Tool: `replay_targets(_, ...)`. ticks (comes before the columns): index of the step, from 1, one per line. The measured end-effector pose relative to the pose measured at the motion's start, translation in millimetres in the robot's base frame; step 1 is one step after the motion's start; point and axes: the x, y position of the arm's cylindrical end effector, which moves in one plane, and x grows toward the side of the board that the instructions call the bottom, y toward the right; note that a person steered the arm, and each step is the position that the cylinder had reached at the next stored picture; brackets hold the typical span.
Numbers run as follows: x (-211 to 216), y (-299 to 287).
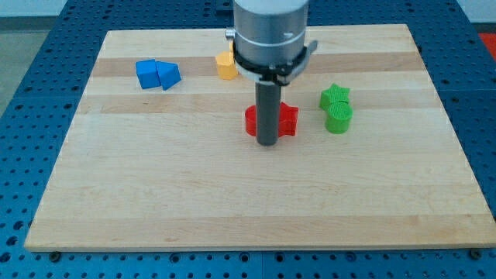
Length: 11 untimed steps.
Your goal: Push the red circle into the red star
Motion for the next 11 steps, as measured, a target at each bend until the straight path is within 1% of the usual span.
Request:
replay_targets(1,-10.3,-1.0)
replay_targets(2,29.0,-26.5)
replay_targets(3,46.0,-74.0)
replay_targets(4,-12.7,-109.1)
replay_targets(5,-32.9,-98.3)
replay_targets(6,-38.9,-66.9)
replay_targets(7,-59.2,-54.3)
replay_targets(8,-68.8,-67.0)
replay_targets(10,-43.3,-66.2)
replay_targets(11,-42.8,-40.4)
